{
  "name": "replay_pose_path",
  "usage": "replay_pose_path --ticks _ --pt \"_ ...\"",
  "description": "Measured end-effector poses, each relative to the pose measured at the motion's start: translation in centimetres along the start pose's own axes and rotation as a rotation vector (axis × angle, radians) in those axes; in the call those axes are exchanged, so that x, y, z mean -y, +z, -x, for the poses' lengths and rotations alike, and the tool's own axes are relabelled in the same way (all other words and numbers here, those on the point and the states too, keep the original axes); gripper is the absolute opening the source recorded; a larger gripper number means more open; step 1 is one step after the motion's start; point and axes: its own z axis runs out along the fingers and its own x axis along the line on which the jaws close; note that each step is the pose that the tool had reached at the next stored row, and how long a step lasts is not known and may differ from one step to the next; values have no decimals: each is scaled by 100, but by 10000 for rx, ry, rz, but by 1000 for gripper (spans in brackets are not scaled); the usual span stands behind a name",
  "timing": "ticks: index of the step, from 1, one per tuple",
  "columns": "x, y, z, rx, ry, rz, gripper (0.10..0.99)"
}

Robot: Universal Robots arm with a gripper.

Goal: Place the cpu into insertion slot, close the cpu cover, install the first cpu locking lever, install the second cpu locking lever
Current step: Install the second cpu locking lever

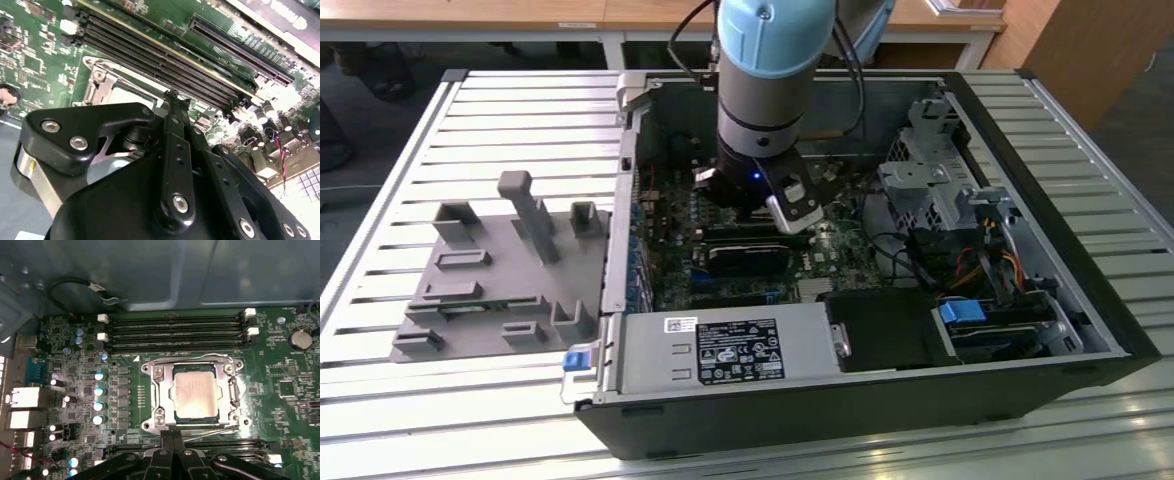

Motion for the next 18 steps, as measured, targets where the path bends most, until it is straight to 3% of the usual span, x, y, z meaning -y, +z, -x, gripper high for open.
replay_pose_path --ticks 7,13,18 --pt "32 109 -31 -7 -1 103 106" --pt "97 102 -40 -15 0 246 106" --pt "132 96 -98 -13 -2 388 106"
